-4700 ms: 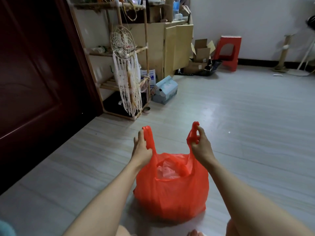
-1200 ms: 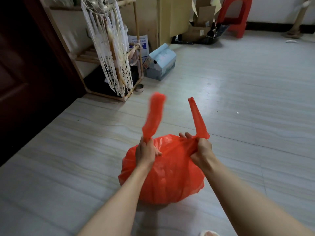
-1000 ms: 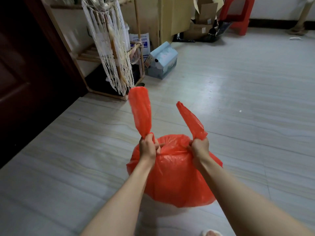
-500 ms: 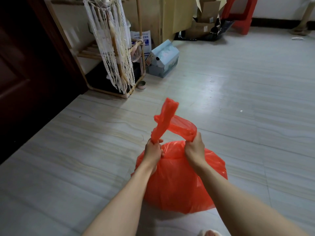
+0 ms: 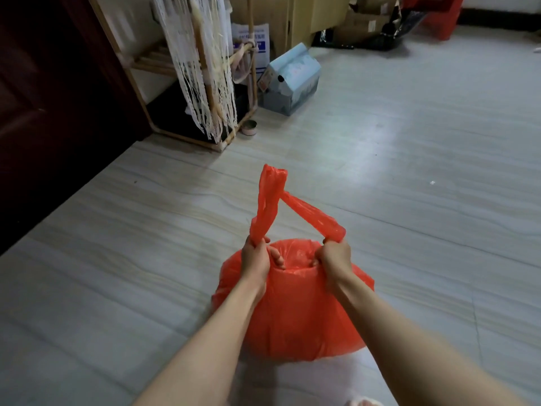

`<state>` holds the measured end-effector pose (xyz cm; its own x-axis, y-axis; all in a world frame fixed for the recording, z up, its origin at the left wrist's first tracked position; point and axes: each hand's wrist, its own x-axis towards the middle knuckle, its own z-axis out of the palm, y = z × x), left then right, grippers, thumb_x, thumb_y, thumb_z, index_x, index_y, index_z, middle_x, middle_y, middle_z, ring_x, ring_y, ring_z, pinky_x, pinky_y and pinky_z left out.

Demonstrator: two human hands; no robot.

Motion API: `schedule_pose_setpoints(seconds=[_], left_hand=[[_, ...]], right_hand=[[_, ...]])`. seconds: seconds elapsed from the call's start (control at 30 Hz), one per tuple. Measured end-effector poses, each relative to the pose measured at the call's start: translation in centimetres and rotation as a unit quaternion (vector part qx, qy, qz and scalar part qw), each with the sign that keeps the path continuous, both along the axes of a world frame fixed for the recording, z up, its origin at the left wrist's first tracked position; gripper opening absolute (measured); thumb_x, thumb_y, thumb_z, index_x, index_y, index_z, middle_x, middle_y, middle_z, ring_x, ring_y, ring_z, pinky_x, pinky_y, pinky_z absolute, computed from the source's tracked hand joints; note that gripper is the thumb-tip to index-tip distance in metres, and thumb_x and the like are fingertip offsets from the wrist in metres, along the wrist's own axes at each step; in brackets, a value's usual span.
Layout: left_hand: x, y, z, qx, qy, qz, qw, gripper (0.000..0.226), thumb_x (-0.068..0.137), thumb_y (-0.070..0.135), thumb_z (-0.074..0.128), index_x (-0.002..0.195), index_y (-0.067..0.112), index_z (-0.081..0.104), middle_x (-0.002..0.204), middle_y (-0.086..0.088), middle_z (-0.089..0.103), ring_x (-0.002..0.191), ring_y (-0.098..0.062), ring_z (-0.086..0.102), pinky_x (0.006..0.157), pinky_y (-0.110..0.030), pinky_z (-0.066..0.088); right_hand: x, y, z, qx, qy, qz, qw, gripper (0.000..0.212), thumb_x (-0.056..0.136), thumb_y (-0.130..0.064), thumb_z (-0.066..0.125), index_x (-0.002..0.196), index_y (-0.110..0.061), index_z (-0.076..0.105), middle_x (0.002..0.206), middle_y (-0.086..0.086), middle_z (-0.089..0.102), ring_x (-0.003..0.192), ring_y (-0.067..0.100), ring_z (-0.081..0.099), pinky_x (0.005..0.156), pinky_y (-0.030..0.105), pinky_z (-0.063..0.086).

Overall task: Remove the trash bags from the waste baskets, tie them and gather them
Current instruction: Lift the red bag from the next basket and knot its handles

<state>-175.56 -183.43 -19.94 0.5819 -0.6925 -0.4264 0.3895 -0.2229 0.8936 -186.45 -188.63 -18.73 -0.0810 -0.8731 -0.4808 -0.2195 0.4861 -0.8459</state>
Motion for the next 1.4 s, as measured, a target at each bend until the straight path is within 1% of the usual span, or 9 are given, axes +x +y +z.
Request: schedule_pose_setpoints(seconds=[0.17, 0.4, 0.67, 0.77, 0.87, 0.97, 1.13, 1.27, 1.4], left_hand=[[0.1, -0.4, -1.4, 0.044, 0.066, -0.063, 0.995, 0.027, 0.091, 0.012, 0.027, 0.065, 0.017, 0.033, 0.028, 0.010, 0.021, 0.022, -0.003, 0.017, 0.031, -0.009, 0.012], [1.6, -0.3, -0.4, 0.012, 0.190, -0.077, 0.979, 0.021, 0.089, 0.012, 0.022, 0.071, 0.014, 0.034, 0.044, 0.002, 0.028, 0.028, -0.007, 0.026, 0.033, -0.013, 0.021], [1.2, -0.6, -1.6, 0.028, 0.072, -0.019, 0.997, 0.022, 0.097, 0.005, 0.028, 0.078, 0.012, 0.035, 0.059, -0.004, 0.034, 0.026, -0.001, 0.029, 0.030, -0.011, 0.022], [1.1, -0.7, -1.4, 0.040, 0.041, -0.049, 0.997, 0.022, 0.096, 0.007, 0.033, 0.074, 0.012, 0.036, 0.059, -0.004, 0.038, 0.025, -0.001, 0.030, 0.031, -0.009, 0.021], [1.1, -0.5, -1.0, 0.065, -0.035, -0.107, 0.992, 0.024, 0.092, 0.009, 0.045, 0.070, 0.017, 0.041, 0.056, -0.002, 0.043, 0.025, 0.000, 0.032, 0.030, -0.010, 0.022], [1.1, -0.3, -0.4, 0.078, -0.169, -0.190, 0.964, 0.028, 0.086, 0.006, 0.053, 0.063, 0.021, 0.046, 0.055, -0.001, 0.047, 0.036, -0.004, 0.043, 0.037, -0.015, 0.032], [1.0, 0.6, 0.6, 0.062, -0.341, -0.316, 0.883, 0.012, 0.081, 0.011, 0.060, 0.072, 0.016, 0.055, 0.075, -0.007, 0.061, 0.074, -0.020, 0.055, 0.070, -0.030, 0.040], [0.8, 1.6, 0.7, 0.020, -0.402, -0.277, 0.872, 0.029, 0.073, 0.003, 0.055, 0.101, 0.012, 0.049, 0.089, -0.003, 0.059, 0.082, -0.020, 0.056, 0.075, -0.027, 0.041], [0.5, 1.8, 0.8, -0.047, -0.507, -0.227, 0.830, 0.034, 0.072, -0.007, 0.049, 0.104, 0.005, 0.049, 0.093, -0.007, 0.051, 0.086, -0.027, 0.056, 0.079, -0.037, 0.044]], right_hand=[[0.4, 0.2, -1.1, 0.083, -0.122, -0.027, 0.989, 0.021, 0.080, -0.009, 0.037, 0.059, -0.011, 0.039, 0.042, 0.004, 0.036, 0.023, 0.015, 0.039, 0.033, 0.017, 0.035], [-0.4, -0.2, -0.6, 0.118, -0.281, -0.042, 0.952, 0.029, 0.081, 0.004, 0.027, 0.058, -0.014, 0.030, 0.056, 0.003, 0.023, 0.029, 0.011, 0.028, 0.049, 0.029, 0.033], [-0.4, 0.0, -0.9, 0.147, -0.342, 0.004, 0.928, 0.033, 0.098, -0.007, 0.029, 0.072, -0.002, 0.049, 0.063, 0.007, 0.048, 0.029, 0.004, 0.038, 0.049, 0.021, 0.038], [-0.6, 0.1, -0.6, 0.144, -0.318, 0.058, 0.935, 0.023, 0.095, -0.008, 0.039, 0.081, -0.003, 0.057, 0.062, 0.001, 0.064, 0.031, 0.003, 0.044, 0.035, 0.014, 0.039], [-0.6, 0.3, -0.4, 0.125, -0.307, 0.144, 0.932, 0.020, 0.092, -0.002, 0.041, 0.085, -0.007, 0.060, 0.071, 0.003, 0.065, 0.036, 0.002, 0.044, 0.044, 0.014, 0.040], [-0.6, 0.3, 0.2, 0.111, -0.312, 0.224, 0.917, 0.025, 0.092, 0.001, 0.038, 0.086, -0.009, 0.060, 0.056, -0.003, 0.064, 0.039, 0.002, 0.046, 0.047, 0.015, 0.042], [0.4, 0.4, -0.3, 0.079, -0.289, 0.115, 0.947, 0.025, 0.089, 0.005, 0.042, 0.077, -0.009, 0.060, 0.069, 0.010, 0.055, 0.047, 0.011, 0.049, 0.048, 0.019, 0.039], [1.3, 0.1, -1.0, -0.056, -0.067, 0.094, 0.992, 0.027, 0.080, 0.003, 0.048, 0.091, -0.015, 0.064, 0.080, 0.007, 0.060, 0.073, 0.025, 0.055, 0.066, 0.034, 0.045], [1.2, 0.6, -1.3, -0.184, 0.115, 0.191, 0.957, 0.053, 0.076, -0.001, 0.048, 0.122, -0.027, 0.049, 0.093, 0.002, 0.062, 0.081, 0.023, 0.058, 0.073, 0.025, 0.040]])
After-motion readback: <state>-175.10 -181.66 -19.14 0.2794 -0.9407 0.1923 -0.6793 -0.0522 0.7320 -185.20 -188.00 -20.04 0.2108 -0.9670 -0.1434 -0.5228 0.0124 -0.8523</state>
